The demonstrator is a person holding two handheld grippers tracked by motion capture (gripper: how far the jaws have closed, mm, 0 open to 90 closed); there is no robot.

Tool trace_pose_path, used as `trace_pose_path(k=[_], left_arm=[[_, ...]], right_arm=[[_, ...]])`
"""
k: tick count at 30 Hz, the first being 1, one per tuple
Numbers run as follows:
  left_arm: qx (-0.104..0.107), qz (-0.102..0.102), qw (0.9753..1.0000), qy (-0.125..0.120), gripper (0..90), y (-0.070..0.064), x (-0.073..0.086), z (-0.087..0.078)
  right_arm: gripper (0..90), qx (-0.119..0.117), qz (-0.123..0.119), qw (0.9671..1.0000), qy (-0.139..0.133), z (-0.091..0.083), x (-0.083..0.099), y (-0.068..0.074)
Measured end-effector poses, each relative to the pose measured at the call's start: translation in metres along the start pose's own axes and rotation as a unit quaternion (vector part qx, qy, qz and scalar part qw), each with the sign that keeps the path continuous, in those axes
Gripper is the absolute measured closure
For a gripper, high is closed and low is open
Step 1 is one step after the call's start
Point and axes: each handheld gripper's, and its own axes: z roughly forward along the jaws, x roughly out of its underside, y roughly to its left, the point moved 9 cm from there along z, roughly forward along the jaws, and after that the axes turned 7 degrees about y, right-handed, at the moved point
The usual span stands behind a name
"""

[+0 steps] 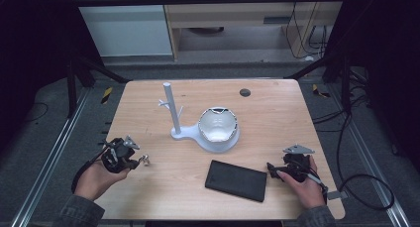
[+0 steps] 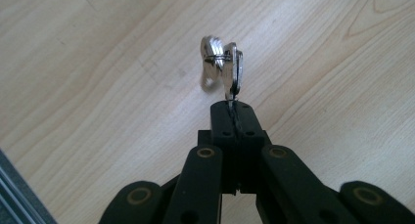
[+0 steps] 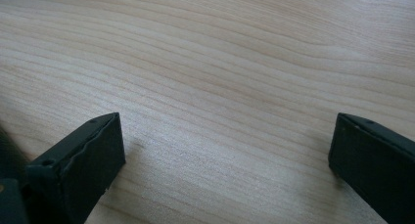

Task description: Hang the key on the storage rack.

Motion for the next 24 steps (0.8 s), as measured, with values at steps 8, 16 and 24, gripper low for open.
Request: trace_pose_path(k=[8,16,24], left_arm=[[-0.001,0.007,1.0000,0.000,89.3,0.003,-0.010,-0.014],[0.000,0.015,0.9999,-0.003,89.3,0.006,-0.019,-0.021],[-0.006,0.025,0.9996,-0.009,89.3,0.007,-0.034,-0.039]], right_arm=[[0.3,0.000,0.000,1.0000,0.000,0.000,0.000,0.000],[0.3,-0.001,-0.001,1.0000,0.000,0.001,-0.001,0.000],[0.3,-0.001,-0.001,1.0000,0.000,0.001,-0.002,-0.001]])
